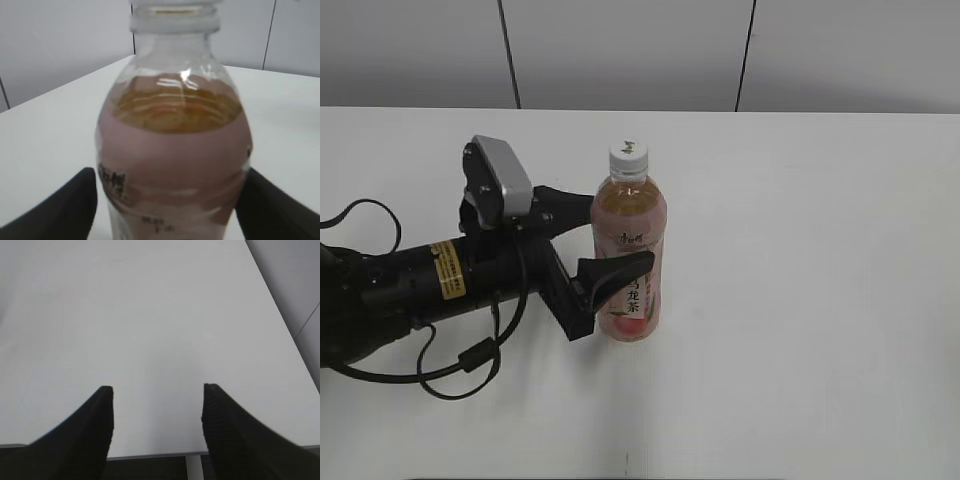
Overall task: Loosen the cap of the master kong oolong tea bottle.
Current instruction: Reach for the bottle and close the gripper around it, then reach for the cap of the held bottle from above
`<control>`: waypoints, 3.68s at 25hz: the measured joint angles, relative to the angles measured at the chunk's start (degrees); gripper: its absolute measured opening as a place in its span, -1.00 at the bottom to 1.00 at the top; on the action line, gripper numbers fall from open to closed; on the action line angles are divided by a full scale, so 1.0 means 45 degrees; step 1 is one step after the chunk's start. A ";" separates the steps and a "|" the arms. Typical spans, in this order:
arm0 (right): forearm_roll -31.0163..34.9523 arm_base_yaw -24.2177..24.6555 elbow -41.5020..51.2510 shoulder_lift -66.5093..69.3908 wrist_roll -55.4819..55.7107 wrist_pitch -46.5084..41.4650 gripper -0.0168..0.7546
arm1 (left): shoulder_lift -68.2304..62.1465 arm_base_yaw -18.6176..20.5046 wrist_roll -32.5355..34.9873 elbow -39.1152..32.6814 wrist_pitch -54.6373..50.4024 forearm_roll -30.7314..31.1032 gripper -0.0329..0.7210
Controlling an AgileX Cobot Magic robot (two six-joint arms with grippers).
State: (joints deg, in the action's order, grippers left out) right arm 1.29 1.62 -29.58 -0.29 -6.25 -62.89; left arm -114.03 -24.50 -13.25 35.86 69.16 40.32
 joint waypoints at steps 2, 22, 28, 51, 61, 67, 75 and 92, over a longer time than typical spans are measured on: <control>0.0000 0.0000 0.0000 0.0000 0.0000 0.0000 0.16 | 0.0000 -0.0005 -0.0009 0.0000 0.0012 0.0179 0.34; 0.2620 0.0000 -0.0670 0.3248 -0.1093 -0.0099 0.16 | 0.1307 -0.0015 -0.0823 -0.0011 -0.1710 0.1343 0.21; 0.4350 0.0000 -0.1885 0.5862 -0.2515 -0.0086 0.16 | 0.1845 -0.0015 -0.0879 -0.0011 -0.1748 0.1357 0.21; 0.8893 -0.1165 -0.7950 1.4839 -0.3514 -0.1462 0.07 | 0.2037 -0.0015 -0.1437 0.0178 -0.3331 0.2749 0.21; 0.6757 -0.4765 -1.0023 1.7568 -0.0524 -0.1462 0.07 | 0.3195 -0.0482 -0.1627 0.0278 -0.5622 0.3098 0.21; 0.5523 -0.6514 -1.2194 1.9360 0.1485 -0.1517 0.07 | 0.3663 -0.0507 -0.1637 0.0278 -0.5992 0.3112 0.21; 0.4956 -0.7070 -1.4044 2.1038 0.2638 -0.1521 0.07 | 0.4096 -0.0916 -0.1724 0.0502 -0.7769 0.3100 0.21; 0.5021 -0.8084 -1.4271 2.2665 0.3126 -0.1547 0.07 | 0.4111 -0.1378 -0.1825 0.0782 -0.8670 0.2814 0.21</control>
State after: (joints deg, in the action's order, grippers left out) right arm 23.88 -34.76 -93.80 101.70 7.82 -69.85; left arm -95.53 -30.70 -21.47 39.38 30.15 52.98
